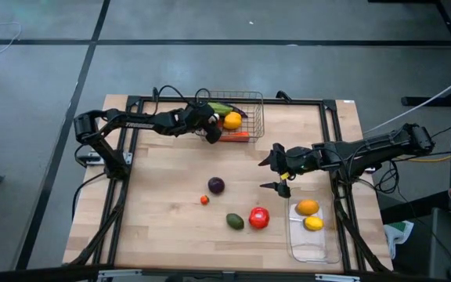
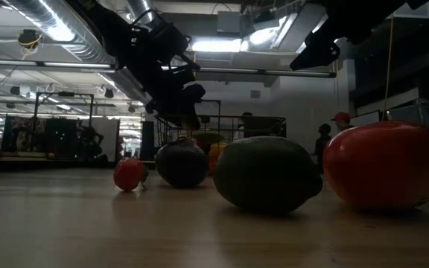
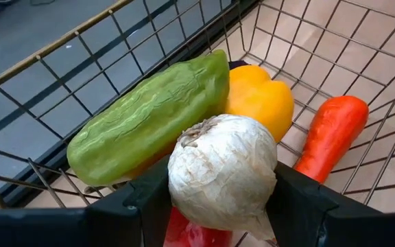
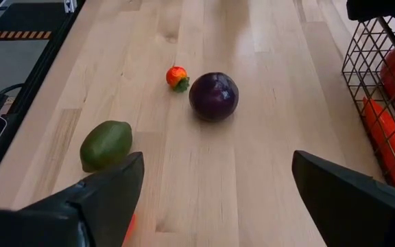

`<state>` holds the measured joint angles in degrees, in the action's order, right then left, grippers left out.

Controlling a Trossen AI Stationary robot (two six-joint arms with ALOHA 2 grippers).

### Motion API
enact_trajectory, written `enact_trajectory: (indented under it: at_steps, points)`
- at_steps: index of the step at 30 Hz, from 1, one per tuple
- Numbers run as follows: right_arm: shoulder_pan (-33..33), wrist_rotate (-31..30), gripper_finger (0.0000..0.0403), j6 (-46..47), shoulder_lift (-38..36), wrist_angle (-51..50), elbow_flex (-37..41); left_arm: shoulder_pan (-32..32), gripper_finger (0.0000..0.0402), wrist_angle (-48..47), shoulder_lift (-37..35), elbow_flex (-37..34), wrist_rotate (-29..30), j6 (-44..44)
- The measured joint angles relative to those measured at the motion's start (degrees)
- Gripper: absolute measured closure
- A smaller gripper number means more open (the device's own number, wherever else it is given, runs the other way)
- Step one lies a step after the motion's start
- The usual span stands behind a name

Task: Sort produce into baskets
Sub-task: Put the white garlic into the wire basket

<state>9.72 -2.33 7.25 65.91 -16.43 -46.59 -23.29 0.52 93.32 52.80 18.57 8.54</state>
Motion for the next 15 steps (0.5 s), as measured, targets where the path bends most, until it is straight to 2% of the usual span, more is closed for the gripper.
enact_trajectory:
  at_steps: [10, 15]
  points:
    - [0.0, 0.0, 0.0035, 0.0, 0.0, 0.0, 0.0, 0.0, 0.0205, 0.1, 0.0, 0.0, 0.0, 6.6]
    - [0.0, 0.0, 0.0035, 0.0, 0.0, -0.1, 0.0, -0.1, 0.0205, 0.1, 0.0, 0.0, 0.0, 5.8]
